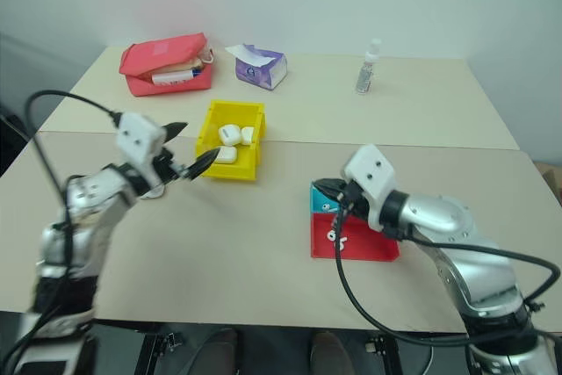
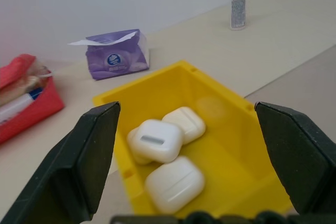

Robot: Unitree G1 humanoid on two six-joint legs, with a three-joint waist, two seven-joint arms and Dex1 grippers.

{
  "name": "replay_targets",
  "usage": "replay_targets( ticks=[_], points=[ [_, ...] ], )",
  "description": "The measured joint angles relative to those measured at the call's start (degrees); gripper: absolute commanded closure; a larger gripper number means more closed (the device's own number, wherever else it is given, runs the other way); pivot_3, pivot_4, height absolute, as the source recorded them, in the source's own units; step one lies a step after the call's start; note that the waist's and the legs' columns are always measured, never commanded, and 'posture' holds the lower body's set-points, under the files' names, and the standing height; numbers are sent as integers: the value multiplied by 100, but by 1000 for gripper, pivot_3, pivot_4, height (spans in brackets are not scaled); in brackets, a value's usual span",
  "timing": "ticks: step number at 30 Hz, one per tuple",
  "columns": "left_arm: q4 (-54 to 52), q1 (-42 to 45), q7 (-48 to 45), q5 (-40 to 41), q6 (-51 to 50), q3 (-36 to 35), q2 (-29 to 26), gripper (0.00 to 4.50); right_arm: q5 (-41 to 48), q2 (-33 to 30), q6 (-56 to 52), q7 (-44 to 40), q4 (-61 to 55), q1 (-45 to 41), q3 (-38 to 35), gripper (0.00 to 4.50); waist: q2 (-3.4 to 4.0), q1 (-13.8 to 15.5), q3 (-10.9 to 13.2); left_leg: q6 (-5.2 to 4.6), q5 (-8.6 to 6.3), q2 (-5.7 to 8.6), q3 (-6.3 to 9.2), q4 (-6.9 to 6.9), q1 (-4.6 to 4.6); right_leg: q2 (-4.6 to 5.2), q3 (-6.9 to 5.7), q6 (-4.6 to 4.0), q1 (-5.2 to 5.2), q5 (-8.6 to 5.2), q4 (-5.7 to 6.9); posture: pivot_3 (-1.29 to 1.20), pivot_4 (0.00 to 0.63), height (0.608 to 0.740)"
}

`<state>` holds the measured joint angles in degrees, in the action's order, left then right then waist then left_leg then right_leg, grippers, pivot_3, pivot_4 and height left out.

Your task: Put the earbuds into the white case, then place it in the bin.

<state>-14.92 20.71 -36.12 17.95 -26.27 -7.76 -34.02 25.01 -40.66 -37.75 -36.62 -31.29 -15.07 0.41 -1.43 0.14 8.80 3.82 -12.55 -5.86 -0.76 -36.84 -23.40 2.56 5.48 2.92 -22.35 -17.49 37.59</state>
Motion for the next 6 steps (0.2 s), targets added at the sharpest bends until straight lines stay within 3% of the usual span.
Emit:
replay_targets(
  ticks=[4, 6],
  points=[
    [-1145, -1468, -1222, 1045, -368, -945, -1033, 49, -43, -197, 520, -472, 40, 559, -230, 4500, -3, -22, 2, 0, 0, -2, -1, 1, 12, 1, -1, 0, 6, -1, 3, 0, 150, 740],
    [-1420, -1897, -1590, 1404, -498, -1338, -1251, 49, 20, -287, 639, -705, 45, 629, -374, 4500, -5, -24, 4, 1, -1, -2, -2, 1, 20, 0, -2, -2, 10, -2, 10, 0, 150, 740]
  ],
)
